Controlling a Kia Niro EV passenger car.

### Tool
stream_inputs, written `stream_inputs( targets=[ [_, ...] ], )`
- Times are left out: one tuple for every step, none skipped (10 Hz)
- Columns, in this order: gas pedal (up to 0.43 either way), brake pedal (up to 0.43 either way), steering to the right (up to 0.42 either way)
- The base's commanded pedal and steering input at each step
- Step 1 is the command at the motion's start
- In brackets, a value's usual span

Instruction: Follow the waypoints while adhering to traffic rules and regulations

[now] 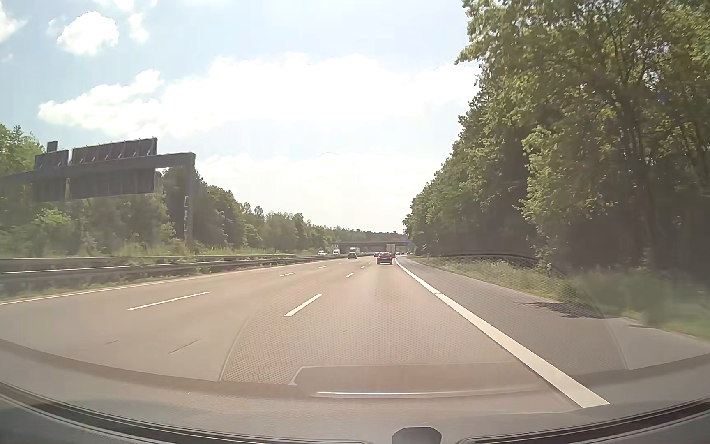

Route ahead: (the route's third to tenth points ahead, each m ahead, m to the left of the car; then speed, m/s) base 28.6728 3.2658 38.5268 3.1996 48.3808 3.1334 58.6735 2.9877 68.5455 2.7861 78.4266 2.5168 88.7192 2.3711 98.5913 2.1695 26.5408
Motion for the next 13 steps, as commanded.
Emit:
stream_inputs(
  targets=[
    [0.11,0.03,0.003],
    [0.11,0.03,0.003],
    [0.11,0.03,0.002],
    [0.11,0.03,0.003],
    [0.11,0.03,0.003],
    [0.11,0.03,0.003],
    [0.11,0.03,0.003],
    [0.11,0.03,0.003],
    [0.11,0.03,0.003],
    [0.11,0.03,0.003],
    [0.11,0.03,0.002],
    [0.11,0.03,0.003],
    [0.11,0.03,0.003]
  ],
)
